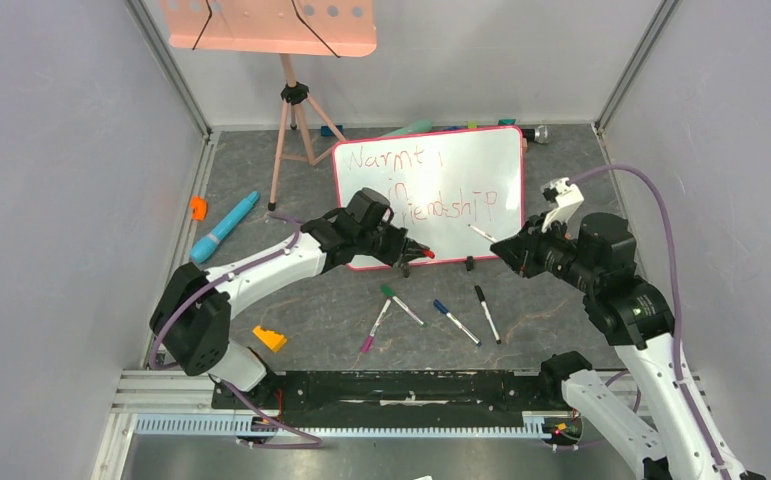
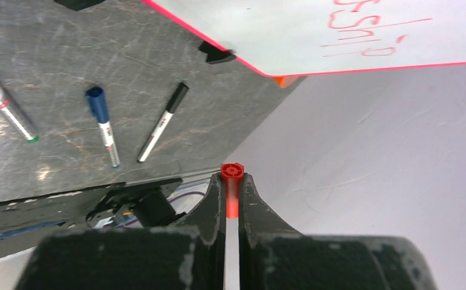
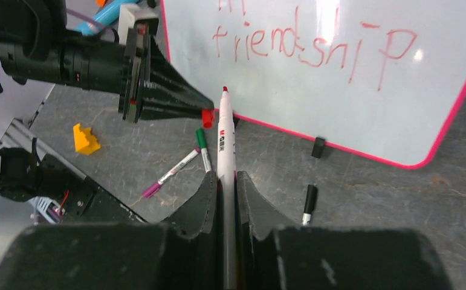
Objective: Write a sentence on the whiteboard
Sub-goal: Insert the whiteboard marker without the cap into the pen cap.
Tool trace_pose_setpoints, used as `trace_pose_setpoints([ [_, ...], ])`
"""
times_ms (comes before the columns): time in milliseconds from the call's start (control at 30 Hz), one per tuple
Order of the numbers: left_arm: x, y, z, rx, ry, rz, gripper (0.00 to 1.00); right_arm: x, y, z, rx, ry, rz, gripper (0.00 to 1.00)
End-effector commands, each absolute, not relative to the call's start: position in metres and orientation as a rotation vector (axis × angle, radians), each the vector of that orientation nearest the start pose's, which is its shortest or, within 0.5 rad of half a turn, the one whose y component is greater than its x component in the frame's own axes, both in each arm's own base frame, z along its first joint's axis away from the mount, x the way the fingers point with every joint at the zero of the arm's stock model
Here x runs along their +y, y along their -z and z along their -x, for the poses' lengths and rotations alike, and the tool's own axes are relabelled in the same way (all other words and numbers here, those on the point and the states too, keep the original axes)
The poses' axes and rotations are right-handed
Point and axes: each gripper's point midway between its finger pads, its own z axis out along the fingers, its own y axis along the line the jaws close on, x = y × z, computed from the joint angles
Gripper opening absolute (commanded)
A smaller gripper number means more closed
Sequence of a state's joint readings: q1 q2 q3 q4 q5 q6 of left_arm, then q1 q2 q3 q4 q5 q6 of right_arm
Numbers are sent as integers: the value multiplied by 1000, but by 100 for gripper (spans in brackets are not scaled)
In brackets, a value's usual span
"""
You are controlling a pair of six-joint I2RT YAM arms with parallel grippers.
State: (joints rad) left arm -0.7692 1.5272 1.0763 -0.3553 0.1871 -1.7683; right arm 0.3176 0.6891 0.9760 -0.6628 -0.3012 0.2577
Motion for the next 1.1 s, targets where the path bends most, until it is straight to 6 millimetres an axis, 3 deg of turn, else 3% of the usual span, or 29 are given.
trace_pose_setpoints([
  [0, -359, -189, -265, 2455, 1375, 1316, 2, 153, -268, -204, 1995, -788, 351, 0],
  [267, -364, -195, -266, 2454, 1410, 1343, 2, 168, -250, -207, 2024, -871, 407, 0],
  [1067, -373, -192, -267, 2459, 1476, 1407, 2, 169, -226, -208, 2078, -855, 459, 0],
])
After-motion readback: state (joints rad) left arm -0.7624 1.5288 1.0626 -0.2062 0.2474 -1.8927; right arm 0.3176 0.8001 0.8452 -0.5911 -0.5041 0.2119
